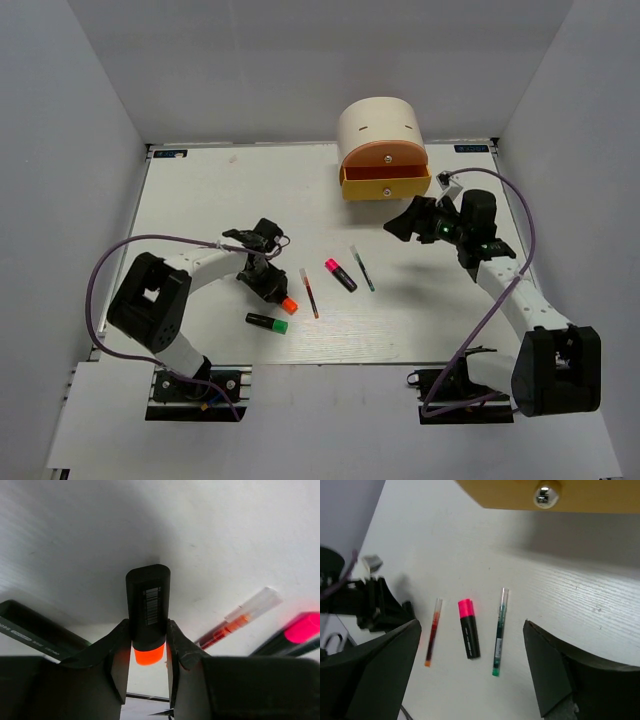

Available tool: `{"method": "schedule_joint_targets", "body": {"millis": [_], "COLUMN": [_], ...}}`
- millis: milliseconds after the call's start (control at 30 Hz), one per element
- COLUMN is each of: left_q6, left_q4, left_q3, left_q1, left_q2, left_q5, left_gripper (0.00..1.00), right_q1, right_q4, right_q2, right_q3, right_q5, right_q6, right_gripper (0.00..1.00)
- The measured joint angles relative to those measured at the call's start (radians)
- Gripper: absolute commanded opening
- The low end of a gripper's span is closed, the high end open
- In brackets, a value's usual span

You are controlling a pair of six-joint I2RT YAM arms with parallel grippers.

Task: Sort the stationery into containers
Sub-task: Pick up the pen from the center of the board.

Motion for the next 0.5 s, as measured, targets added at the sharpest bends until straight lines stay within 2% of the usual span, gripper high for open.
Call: {"method": "schedule_joint_targets", "body": {"millis": [67,167,233,267,333,367,400,433,500], "left_q6": [0.027,0.095,0.146,0.171,0.212,0.233,0.251,0.265,0.292], "left_q4": [0.008,0.039,0.079,0.103,0.156,0.191,0.231,0.267,0.349], "left_q3": [0.018,0.069,0.113,0.137,0.179,0.196,0.210,0.219,0.227], "left_q1": [0.000,0.000,0.000,0.000,0.000,0.000,0.000,0.000,0.000], "left_q2": [-0.005,-0.021,-0.035,-0.042,-0.055,-0.063,-0.071,-0.076,-0.085], "left_q5": [-0.005,-0.009,-0.010,-0.009,-0.008,-0.005,-0.001,0.009,0.028], "left_gripper": [0.10,0.06,0.04,0.04,0.04,0.04,0.03,0.03,0.02], "right_q1": [0.000,0.000,0.000,0.000,-0.002,-0.006,-0.008,-0.011,-0.014], "right_q4": [-0.001,-0.014,-0.032,-0.047,-0.069,-0.072,-0.076,-0.080,-0.083], "right_q2": [-0.015,-0.031,-0.035,-0.035,-0.036,-0.042,-0.053,-0.068,-0.093], "right_q3": [-0.008,-0.013,-0.014,-0.014,-0.018,-0.027,-0.042,-0.059,-0.085], "right_q5": [-0.043,-0.091,-0.112,-0.119,-0.130,-0.132,-0.130,-0.128,-0.118], "right_q6": [-0.068,-0.170,-0.232,-0.264,-0.305,-0.321,-0.335,-0.344,-0.351], "right_gripper": [0.91,0.91,0.83,0.68,0.43,0.12,0.04,0.02,0.04]}}
